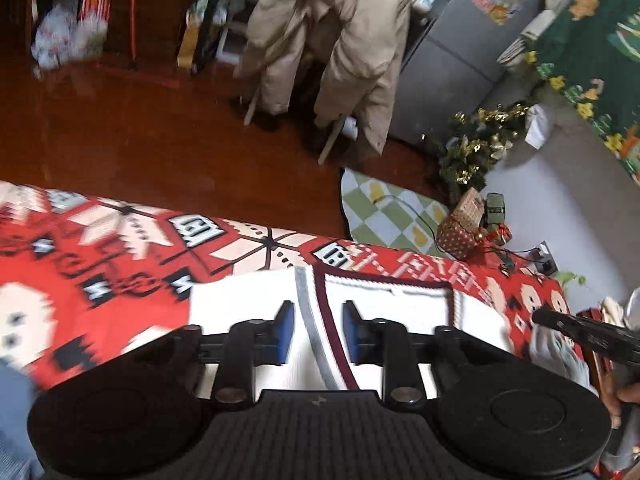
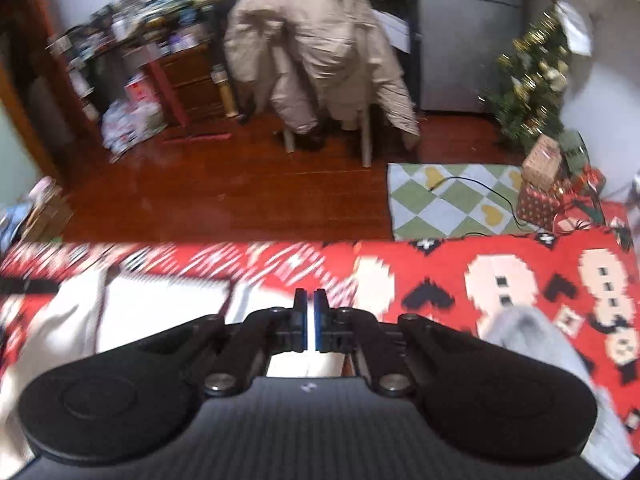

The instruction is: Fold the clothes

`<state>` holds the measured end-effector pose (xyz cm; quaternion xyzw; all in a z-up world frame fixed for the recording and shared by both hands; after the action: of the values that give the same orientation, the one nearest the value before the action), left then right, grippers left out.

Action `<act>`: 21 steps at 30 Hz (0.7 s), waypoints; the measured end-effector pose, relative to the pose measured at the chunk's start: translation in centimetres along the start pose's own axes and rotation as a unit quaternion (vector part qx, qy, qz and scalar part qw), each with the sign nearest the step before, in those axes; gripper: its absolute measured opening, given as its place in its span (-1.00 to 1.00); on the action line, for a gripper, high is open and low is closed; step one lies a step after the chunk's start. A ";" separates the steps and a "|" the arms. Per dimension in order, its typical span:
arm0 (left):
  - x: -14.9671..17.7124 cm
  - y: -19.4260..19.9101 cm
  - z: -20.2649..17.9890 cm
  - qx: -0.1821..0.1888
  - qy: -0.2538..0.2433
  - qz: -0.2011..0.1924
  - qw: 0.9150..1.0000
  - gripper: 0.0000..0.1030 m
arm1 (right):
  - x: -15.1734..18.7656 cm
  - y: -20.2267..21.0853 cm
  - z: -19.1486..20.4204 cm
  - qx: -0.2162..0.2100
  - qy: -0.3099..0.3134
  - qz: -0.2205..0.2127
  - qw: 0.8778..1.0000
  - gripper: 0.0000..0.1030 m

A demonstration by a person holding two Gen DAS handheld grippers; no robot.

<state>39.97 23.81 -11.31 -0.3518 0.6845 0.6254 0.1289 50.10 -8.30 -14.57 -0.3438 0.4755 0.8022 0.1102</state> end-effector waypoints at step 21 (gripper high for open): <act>18.5 19.3 0.0 -0.016 -0.076 -0.049 0.996 -0.17 | 22.8 21.5 15.8 -0.005 0.004 -0.012 1.000 -0.43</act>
<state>14.27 17.37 -7.90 -0.3381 0.6445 0.6544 0.2051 15.36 -9.77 -9.81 -0.3532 0.4676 0.8020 0.1160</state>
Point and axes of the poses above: each gripper's, at about its wrist camera, not at the fingertips, and y roughly against the way its jaws point, z to its left, x to its underside, the point moved 4 cm from there along -y, roughly the way its jaws point, and after that the axes turned 12 degrees about -x, right-handed, at the moved point
